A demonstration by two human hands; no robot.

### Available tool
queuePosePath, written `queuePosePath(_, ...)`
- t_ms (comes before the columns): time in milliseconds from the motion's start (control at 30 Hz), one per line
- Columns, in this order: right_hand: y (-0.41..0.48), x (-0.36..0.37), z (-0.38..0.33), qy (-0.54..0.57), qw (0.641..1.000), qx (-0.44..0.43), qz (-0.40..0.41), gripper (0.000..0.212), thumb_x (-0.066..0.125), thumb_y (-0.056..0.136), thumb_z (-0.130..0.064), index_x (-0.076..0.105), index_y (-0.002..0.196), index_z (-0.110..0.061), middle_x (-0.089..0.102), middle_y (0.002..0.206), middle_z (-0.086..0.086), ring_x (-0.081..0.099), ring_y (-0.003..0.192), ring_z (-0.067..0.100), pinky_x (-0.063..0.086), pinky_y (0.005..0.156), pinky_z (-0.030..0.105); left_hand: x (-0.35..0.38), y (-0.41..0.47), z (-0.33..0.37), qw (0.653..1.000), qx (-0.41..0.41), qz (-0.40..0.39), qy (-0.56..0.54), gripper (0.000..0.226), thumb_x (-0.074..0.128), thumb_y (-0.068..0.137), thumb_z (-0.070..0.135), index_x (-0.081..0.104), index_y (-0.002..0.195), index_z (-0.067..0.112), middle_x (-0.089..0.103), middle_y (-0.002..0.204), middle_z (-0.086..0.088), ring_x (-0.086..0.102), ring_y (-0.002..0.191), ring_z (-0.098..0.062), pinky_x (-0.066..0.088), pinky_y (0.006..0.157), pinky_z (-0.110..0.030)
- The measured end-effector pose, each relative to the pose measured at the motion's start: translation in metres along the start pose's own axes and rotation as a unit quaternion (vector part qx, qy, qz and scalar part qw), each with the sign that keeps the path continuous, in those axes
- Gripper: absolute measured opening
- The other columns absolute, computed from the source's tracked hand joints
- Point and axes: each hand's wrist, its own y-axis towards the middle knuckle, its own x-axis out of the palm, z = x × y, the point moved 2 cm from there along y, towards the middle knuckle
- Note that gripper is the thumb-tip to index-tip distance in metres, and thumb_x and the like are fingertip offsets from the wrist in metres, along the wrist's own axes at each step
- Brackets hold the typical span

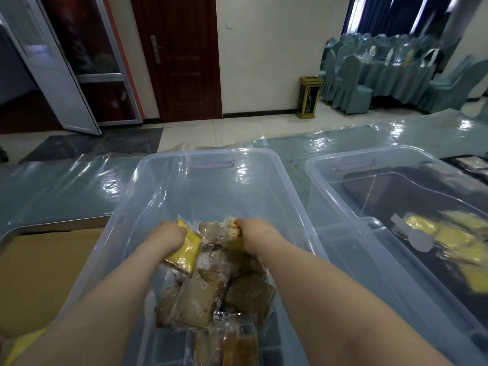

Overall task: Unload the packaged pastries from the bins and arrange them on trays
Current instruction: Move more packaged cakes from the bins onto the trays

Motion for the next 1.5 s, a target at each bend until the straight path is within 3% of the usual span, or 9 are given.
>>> queuePosePath(167,-0.014,-0.016,-0.004,0.069,0.995,0.001,0.069,0.048,0.042,0.087,-0.002,0.040,0.132,-0.020,0.055,0.119,0.015,0.055,0.106,0.037,0.047,0.084,0.042,-0.023,-0.009,0.013,0.999,0.026,0.030,-0.018,0.036,0.032,0.100,0.020,0.045,0.124,-0.004,0.046,0.130,-0.026,0.050,0.115,-0.038,0.039,0.088,-0.032)
queuePosePath(400,-0.048,-0.047,-0.015,0.154,0.971,-0.047,0.175,0.085,0.053,0.086,0.003,0.012,0.151,-0.034,0.055,0.120,0.008,0.056,0.099,0.027,0.047,0.076,0.035,-0.091,-0.040,0.017,0.976,0.090,0.174,-0.095,0.027,0.042,0.097,0.036,0.043,0.105,0.009,0.059,0.104,-0.015,0.056,0.093,-0.034,0.038,0.068,-0.035)
queuePosePath(700,-0.099,-0.067,-0.066,0.328,0.885,-0.128,0.305,0.075,0.059,0.088,-0.011,0.024,0.145,-0.045,0.057,0.100,-0.014,0.057,0.089,0.010,0.051,0.075,0.030,-0.153,-0.098,-0.043,0.891,0.161,0.309,-0.290,0.017,0.049,0.094,0.034,0.046,0.101,0.019,0.052,0.084,0.009,0.049,0.072,-0.008,0.033,0.056,-0.030)
queuePosePath(833,-0.115,-0.071,-0.119,0.362,0.863,-0.163,0.312,0.071,0.050,0.087,-0.006,0.029,0.144,-0.043,0.055,0.092,-0.017,0.056,0.086,0.008,0.051,0.076,0.029,-0.167,-0.121,-0.097,0.844,0.170,0.339,-0.379,0.018,0.050,0.094,0.035,0.049,0.102,0.019,0.057,0.092,0.005,0.055,0.080,-0.015,0.044,0.069,-0.035)
queuePosePath(967,-0.123,-0.053,-0.195,0.380,0.857,-0.204,0.282,0.068,0.052,0.086,-0.003,0.036,0.141,-0.041,0.055,0.089,-0.026,0.056,0.085,-0.003,0.049,0.072,0.012,-0.159,-0.139,-0.170,0.820,0.145,0.350,-0.430,0.018,0.047,0.095,0.038,0.049,0.103,0.023,0.057,0.087,0.008,0.054,0.073,-0.008,0.038,0.056,-0.028)
queuePosePath(1100,-0.126,-0.028,-0.275,0.329,0.875,-0.242,0.260,0.071,0.057,0.086,-0.003,0.035,0.142,-0.040,0.059,0.098,-0.020,0.054,0.082,-0.003,0.041,0.063,0.004,-0.151,-0.138,-0.255,0.808,0.081,0.319,-0.488,0.020,0.047,0.095,0.040,0.048,0.108,0.025,0.059,0.094,0.007,0.058,0.081,-0.013,0.048,0.066,-0.036)
queuePosePath(1267,-0.118,0.026,-0.343,0.275,0.906,-0.247,0.208,0.074,0.062,0.084,-0.010,0.031,0.143,-0.042,0.064,0.118,-0.006,0.059,0.105,0.018,0.052,0.086,0.034,-0.125,-0.131,-0.343,0.820,0.037,0.294,-0.490,0.017,0.049,0.095,0.036,0.046,0.105,0.022,0.055,0.090,0.011,0.054,0.080,-0.010,0.042,0.063,-0.031)
queuePosePath(1400,-0.104,0.091,-0.358,0.241,0.939,-0.185,0.160,0.077,0.057,0.082,-0.006,0.030,0.144,-0.042,0.064,0.117,-0.002,0.060,0.103,0.025,0.052,0.083,0.035,-0.066,-0.128,-0.388,0.827,-0.021,0.226,-0.514,0.012,0.051,0.094,0.033,0.052,0.097,0.022,0.060,0.091,0.002,0.056,0.080,-0.016,0.045,0.069,-0.035)
queuePosePath(1500,-0.096,0.151,-0.361,0.173,0.970,-0.130,0.111,0.086,0.054,0.084,0.002,0.018,0.147,-0.044,0.058,0.123,0.001,0.061,0.098,0.023,0.054,0.081,0.037,-0.011,-0.131,-0.411,0.846,-0.080,0.170,-0.498,0.015,0.049,0.095,0.031,0.049,0.105,0.020,0.056,0.089,0.005,0.053,0.076,-0.012,0.039,0.059,-0.030)
